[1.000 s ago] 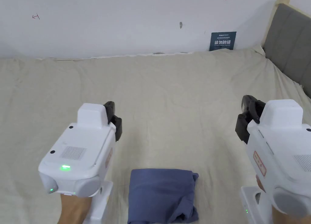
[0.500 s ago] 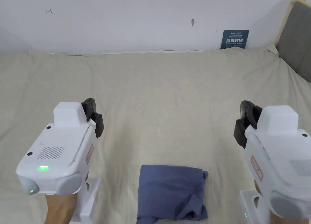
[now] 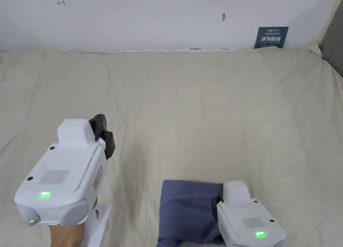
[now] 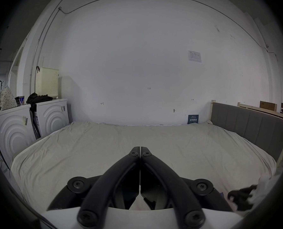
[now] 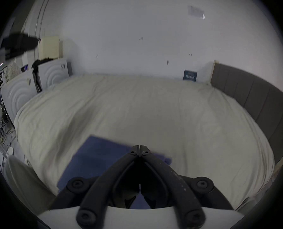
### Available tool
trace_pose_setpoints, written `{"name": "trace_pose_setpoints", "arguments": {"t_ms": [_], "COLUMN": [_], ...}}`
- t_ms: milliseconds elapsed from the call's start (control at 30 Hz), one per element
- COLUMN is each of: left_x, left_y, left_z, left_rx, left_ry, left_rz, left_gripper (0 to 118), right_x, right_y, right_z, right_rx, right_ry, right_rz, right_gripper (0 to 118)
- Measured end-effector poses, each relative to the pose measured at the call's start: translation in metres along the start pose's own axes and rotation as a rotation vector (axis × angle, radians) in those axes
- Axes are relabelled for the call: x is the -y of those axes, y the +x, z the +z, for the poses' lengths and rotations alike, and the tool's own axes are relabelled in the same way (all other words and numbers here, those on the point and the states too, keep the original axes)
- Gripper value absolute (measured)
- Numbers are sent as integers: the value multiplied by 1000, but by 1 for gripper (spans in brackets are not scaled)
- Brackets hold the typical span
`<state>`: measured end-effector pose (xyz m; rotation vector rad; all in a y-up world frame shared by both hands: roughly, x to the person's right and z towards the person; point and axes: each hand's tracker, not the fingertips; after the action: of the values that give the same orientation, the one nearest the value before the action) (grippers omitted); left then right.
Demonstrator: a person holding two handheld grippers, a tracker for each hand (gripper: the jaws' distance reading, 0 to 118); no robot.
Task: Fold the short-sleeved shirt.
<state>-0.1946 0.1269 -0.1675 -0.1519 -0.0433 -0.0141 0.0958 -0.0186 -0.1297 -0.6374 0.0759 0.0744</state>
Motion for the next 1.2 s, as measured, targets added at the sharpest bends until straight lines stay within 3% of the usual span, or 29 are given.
{"name": "trace_pose_setpoints", "arguments": {"t_ms": [200, 300, 433, 500, 533, 567, 633, 667, 800, 967, 1033, 1100, 1200], "left_x": [16, 25, 47, 63, 72, 82, 101, 110, 138, 172, 182, 188, 183], "left_y": [0, 1, 5, 6, 7, 8, 12, 15, 31, 42, 46, 53, 60], "left_z": [-3, -5, -14, -22, -27, -31, -41, -46, -61, -85, -92, -94, -90], "left_rx": [2, 18, 101, 166, 206, 245, 292, 314, 355, 430, 476, 489, 467], "left_ry": [-47, -86, -243, -369, -441, -511, -628, -681, -815, -973, -1008, -1027, -1004], "left_rz": [-6, 15, 125, 200, 250, 307, 382, 400, 394, 484, 516, 504, 430], "left_gripper": [0, 0, 8, 25, 39, 66, 107, 118, 118, 115, 100, 59, 39], "right_x": [55, 68, 67, 68, 68, 67, 67, 67, 67, 68, 68, 68, 67], "right_y": [-2, 2, 4, 5, 5, 5, 6, 6, 7, 9, 11, 12, 15], "right_z": [-32, -28, -29, -28, -27, -28, -27, -27, -26, -27, -27, -27, -27], "right_rx": [33, 18, 12, 8, 7, 5, 3, 1, -6, -12, -17, -23, -35], "right_ry": [-159, -59, -85, -77, -76, -77, -80, -80, -75, -75, -76, -76, -77], "right_rz": [2, -24, -7, -19, -21, -21, -20, -20, -31, -40, -42, -47, -56], "right_gripper": [2, 1, 1, 1, 1, 1, 1, 1, 1, 1, 1, 1, 1]}}
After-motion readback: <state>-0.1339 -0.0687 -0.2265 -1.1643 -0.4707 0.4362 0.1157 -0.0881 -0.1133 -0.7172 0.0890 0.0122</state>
